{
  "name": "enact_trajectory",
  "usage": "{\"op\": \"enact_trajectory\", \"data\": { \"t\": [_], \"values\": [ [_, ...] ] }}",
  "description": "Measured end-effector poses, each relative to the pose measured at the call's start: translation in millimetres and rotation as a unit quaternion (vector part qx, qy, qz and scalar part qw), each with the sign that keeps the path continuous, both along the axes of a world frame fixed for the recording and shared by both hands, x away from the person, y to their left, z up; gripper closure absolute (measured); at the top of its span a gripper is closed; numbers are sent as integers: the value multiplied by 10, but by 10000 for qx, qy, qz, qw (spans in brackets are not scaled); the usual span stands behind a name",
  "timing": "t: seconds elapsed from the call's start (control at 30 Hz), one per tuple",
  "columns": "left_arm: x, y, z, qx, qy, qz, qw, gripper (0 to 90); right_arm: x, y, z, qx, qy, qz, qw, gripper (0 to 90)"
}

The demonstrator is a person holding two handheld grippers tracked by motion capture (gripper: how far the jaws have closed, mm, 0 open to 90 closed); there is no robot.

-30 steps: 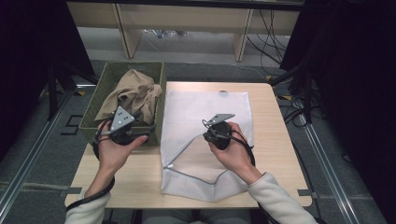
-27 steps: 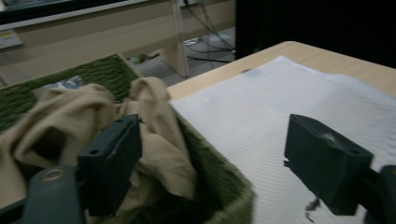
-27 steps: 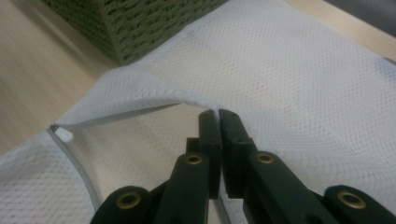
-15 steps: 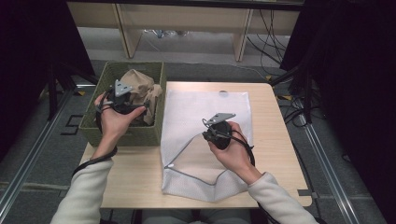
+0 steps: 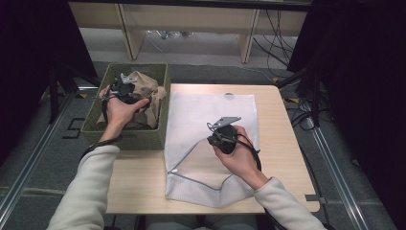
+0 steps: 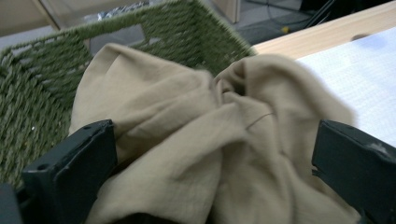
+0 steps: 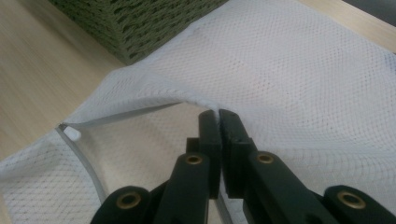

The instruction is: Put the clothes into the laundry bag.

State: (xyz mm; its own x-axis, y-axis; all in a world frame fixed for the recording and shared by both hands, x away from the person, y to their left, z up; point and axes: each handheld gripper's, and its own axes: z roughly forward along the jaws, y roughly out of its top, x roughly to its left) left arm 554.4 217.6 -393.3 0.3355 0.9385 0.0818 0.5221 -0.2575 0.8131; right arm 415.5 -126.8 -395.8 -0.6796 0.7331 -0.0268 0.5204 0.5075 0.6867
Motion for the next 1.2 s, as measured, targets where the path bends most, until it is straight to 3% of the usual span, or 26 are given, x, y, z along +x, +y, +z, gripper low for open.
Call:
{"op": "enact_trajectory", "data": {
  "t": [0.23, 0.3, 0.4, 0.43, 0.47, 0.53, 0.63, 0.67, 0.7, 0.73, 0.77, 0.8, 0.87, 0.9, 0.97, 1.03, 1.13, 1.17, 1.2],
  "values": [
    [142, -8, -100, 122, 295, 82, 9995, 0, 19, -20, 0, -4, -15, 17, 10000, 895],
    [202, -28, -167, 189, 486, 52, 9986, 0, 10, -13, 0, 50, 94, -61, 9999, 895],
    [267, -39, -259, 344, 737, 84, 9967, 0, 10, -11, -9, 46, 61, -61, 10000, 895],
    [267, -39, -259, 344, 737, 84, 9967, 0, 18, -16, -8, 13, -13, -43, 10000, 895],
    [309, -49, -340, 420, 955, -37, 9945, 0, 23, -16, -12, 25, -16, -21, 10000, 895],
    [338, -68, -411, 497, 1199, -101, 9915, 0, 22, -21, -9, 15, 5, -17, 10000, 895],
    [362, -82, -475, 572, 1356, -189, 9889, 0, 13, -19, -7, 43, 108, -56, 9999, 895],
    [377, -99, -529, 702, 1416, -240, 9871, 0, 49, -35, -25, -33, -207, 80, 9997, 895],
    [382, -102, -549, 767, 1501, -289, 9853, 18, 33, -32, -10, 8, -72, 6, 10000, 895],
    [387, -98, -576, 809, 1559, -306, 9840, 47, 23, -33, 3, 46, 70, -41, 10000, 895],
    [391, -95, -599, 900, 1576, -301, 9829, 93, 27, -38, 7, 27, 59, -19, 10000, 895],
    [389, -94, -609, 1021, 1573, -308, 9818, 156, 49, -52, -1, -46, -120, 121, 9998, 895],
    [394, -90, -627, 1078, 1555, -308, 9815, 222, 49, -55, 0, -45, -135, 106, 9998, 895],
    [402, -97, -621, 1257, 1598, -313, 9786, 269, 50, -57, 2, -46, -117, 113, 9999, 895],
    [409, -101, -615, 1267, 1616, -310, 9782, 366, 51, -57, 2, -46, -114, 112, 9999, 895],
    [425, -110, -612, 1402, 1672, -265, 9755, 463, 31, -48, 5, 3, 48, -19, 10000, 895],
    [435, -111, -623, 1401, 1720, -213, 9749, 625, 37, -46, -13, 79, -26, -79, 9999, 895],
    [435, -111, -623, 1355, 1728, -177, 9754, 659, 34, -59, 4, 28, 105, -31, 9999, 895],
    [436, -106, -619, 1308, 1739, -186, 9759, 692, 38, -66, 5, 11, 75, -22, 10000, 895]
  ]
}}
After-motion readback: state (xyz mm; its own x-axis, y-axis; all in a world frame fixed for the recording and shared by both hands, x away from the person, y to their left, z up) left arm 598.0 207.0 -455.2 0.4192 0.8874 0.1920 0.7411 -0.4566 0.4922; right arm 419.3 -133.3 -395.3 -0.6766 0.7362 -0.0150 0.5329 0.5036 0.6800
